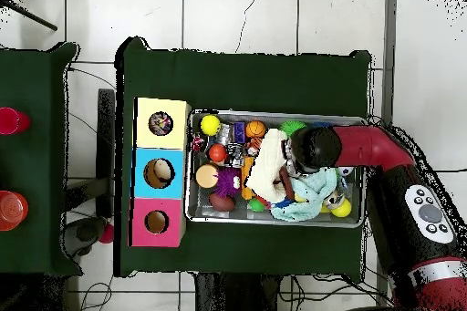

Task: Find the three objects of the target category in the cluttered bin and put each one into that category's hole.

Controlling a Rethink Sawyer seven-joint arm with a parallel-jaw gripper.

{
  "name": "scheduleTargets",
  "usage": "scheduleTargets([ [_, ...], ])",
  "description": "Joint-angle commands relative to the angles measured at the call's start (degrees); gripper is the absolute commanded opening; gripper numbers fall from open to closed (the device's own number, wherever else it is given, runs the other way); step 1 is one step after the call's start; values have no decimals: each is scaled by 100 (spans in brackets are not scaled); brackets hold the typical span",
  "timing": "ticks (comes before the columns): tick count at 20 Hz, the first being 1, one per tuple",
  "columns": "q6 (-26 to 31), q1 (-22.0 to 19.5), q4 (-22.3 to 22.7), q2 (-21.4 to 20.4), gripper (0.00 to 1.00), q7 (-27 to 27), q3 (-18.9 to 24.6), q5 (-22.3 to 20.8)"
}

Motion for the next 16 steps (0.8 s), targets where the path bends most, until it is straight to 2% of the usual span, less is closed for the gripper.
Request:
scheduleTargets([
  [1,465,134,100,268,100,-782,-30,-44],
  [7,372,49,-37,396,100,-1089,-12,-190],
  [8,391,57,-87,381,100,-1215,-18,-272],
  [10,436,207,-272,236,100,-1610,-136,-709],
  [12,531,204,-337,173,100,-1973,-72,-820],
  [16,518,138,-348,184,100,-1983,-22,-873],
])
